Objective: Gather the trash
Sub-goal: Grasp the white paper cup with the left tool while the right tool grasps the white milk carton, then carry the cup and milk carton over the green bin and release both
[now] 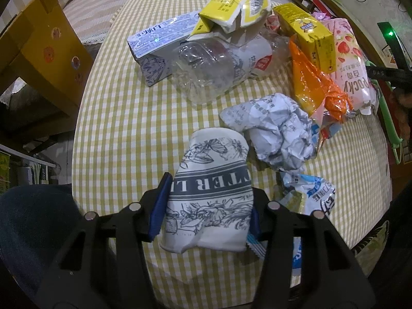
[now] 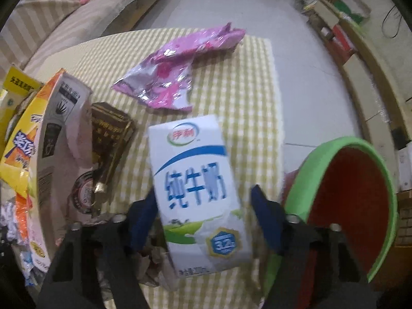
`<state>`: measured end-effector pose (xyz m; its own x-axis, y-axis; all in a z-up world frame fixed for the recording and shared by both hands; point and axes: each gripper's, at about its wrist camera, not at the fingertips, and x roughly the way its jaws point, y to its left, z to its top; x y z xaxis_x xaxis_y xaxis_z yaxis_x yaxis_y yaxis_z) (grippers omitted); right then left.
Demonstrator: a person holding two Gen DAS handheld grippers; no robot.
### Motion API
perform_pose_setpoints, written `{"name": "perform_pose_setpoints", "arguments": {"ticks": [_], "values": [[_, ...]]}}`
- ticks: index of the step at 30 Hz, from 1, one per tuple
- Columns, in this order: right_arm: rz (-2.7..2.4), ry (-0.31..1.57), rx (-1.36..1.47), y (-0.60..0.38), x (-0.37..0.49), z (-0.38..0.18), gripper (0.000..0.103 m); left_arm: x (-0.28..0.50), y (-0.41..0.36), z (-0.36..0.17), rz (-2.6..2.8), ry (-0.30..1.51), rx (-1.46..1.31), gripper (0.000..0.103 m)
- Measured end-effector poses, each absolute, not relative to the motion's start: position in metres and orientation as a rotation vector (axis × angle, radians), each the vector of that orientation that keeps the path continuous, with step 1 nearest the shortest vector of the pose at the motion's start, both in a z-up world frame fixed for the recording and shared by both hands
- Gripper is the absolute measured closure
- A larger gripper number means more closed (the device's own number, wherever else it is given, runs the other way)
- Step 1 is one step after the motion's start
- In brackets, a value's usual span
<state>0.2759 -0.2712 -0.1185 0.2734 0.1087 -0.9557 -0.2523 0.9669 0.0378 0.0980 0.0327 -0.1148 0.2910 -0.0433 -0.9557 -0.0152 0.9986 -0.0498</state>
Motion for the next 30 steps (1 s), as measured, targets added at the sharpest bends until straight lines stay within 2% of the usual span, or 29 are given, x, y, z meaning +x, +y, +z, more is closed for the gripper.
{"name": "perform_pose_setpoints", "arguments": {"ticks": [6,19,30], "values": [[0.248,1.222,-0.131,-0.278,0.270,-0.100,0.047,0.090,0.029,-0.102,-0.011,1.228,-0.048,0.054],[0.264,1.052,-0.006,-0.301,0.225,-0.019,0.048,0.077,0.044,-0.039,0.056,1.049,-0.098,0.055],[0.212,0.980,0.093,-0.342,0.182,0.015,0.048,0.105,-0.016,0.007,-0.105,0.959,-0.061,0.055]]}}
